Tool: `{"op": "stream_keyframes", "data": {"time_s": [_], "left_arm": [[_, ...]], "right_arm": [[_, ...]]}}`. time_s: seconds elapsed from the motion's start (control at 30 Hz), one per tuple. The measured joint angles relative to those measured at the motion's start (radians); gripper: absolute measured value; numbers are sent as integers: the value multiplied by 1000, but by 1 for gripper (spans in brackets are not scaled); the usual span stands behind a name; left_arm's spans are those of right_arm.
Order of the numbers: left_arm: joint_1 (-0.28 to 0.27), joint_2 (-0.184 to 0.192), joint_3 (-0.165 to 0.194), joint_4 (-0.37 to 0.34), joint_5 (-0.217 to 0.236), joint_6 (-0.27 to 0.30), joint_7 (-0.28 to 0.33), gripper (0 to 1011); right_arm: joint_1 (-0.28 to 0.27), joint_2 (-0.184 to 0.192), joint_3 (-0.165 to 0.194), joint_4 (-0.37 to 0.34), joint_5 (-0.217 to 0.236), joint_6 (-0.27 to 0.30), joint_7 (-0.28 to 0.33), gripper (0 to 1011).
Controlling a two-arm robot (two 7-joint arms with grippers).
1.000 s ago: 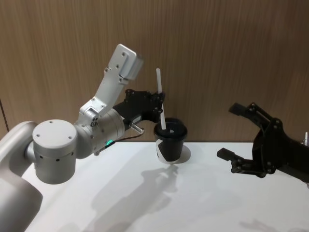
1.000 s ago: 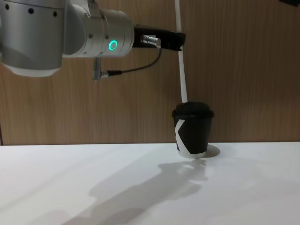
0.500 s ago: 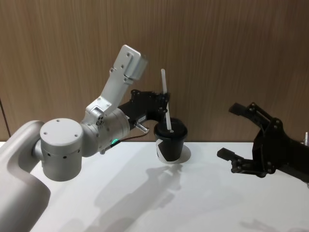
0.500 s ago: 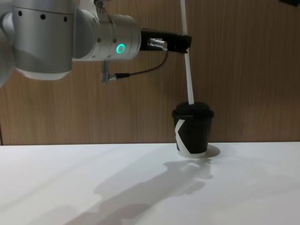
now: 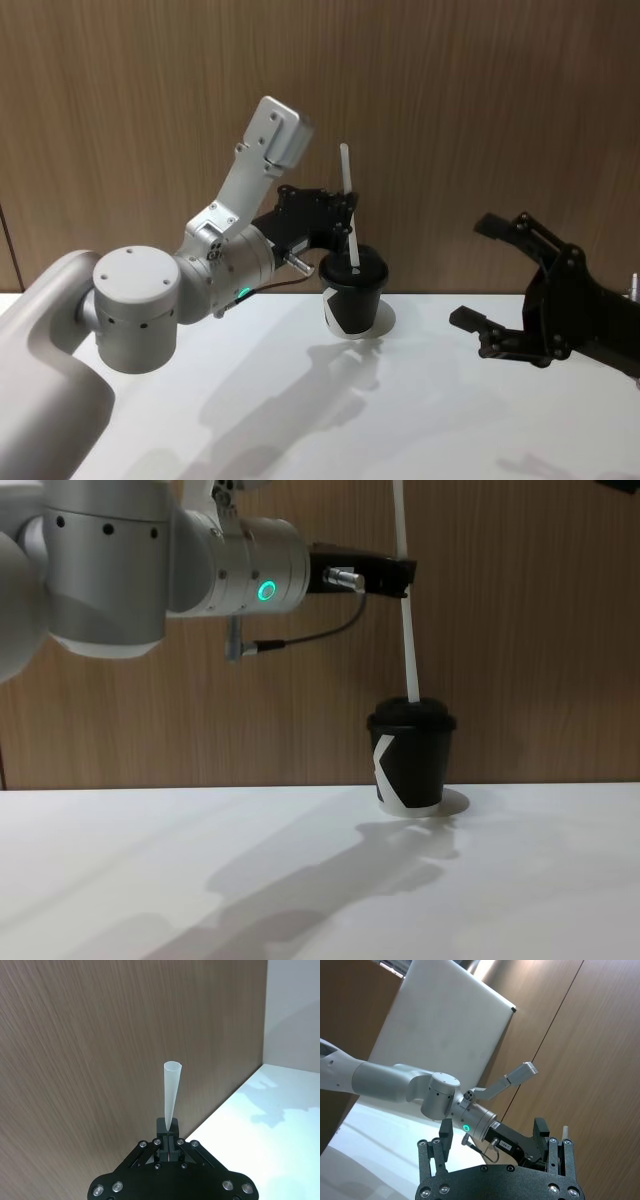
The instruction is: Pick up the straw with one hand, pass it to the other hand, and insert it into the cup.
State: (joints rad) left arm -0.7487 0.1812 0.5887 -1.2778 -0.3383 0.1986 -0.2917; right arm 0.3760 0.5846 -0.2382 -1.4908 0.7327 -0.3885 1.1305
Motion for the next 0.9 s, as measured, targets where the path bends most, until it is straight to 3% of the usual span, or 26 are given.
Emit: {"op": "stream_keyframes", "data": {"time_s": [0.9], "left_arm": [[-7, -13, -3, 39, 36, -16, -17, 8]], "right_arm": [[0, 0, 0, 0, 0, 0, 0, 1001]]}}
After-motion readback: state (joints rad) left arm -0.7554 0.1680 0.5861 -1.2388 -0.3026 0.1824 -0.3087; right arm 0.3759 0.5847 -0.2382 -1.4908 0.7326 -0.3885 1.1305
